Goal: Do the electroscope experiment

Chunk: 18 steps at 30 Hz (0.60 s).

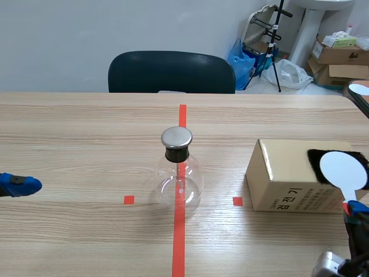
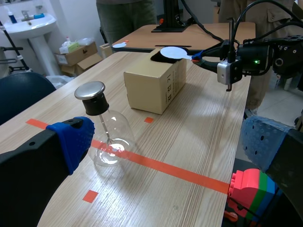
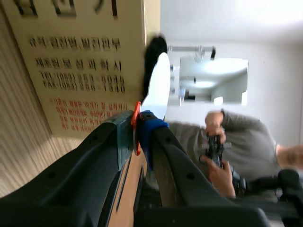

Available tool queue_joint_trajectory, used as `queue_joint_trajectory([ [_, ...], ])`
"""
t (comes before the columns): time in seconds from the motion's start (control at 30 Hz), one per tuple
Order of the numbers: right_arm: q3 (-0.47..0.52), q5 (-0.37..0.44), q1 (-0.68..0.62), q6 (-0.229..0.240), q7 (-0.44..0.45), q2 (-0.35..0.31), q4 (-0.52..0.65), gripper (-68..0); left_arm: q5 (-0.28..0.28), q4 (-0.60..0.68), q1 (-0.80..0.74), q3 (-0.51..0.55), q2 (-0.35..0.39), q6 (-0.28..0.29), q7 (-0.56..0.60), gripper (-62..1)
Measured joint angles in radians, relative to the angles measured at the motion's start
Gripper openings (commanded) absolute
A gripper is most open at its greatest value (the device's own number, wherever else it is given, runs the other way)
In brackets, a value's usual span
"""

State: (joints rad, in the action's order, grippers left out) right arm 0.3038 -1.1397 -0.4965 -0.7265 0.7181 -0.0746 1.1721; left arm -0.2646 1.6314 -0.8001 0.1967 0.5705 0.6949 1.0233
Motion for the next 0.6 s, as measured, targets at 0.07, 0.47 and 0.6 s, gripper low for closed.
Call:
queue_joint_trajectory([
  [0.07,0.000,-0.001,0.000,0.000,0.020,0.000,0.000,-66.5,0.000,0.000,0.000,0.000,0.000,0.000,0.000,1.4],
  [0.47,-0.005,0.010,0.000,-0.001,-0.066,-0.003,-0.001,-66.5,0.000,0.000,0.000,0.000,0.000,0.000,-0.001,1.4],
  [0.6,0.014,0.008,0.000,-0.001,-0.068,-0.019,-0.001,-66.5,0.000,0.000,0.000,0.000,0.000,0.000,-0.001,1.4],
])
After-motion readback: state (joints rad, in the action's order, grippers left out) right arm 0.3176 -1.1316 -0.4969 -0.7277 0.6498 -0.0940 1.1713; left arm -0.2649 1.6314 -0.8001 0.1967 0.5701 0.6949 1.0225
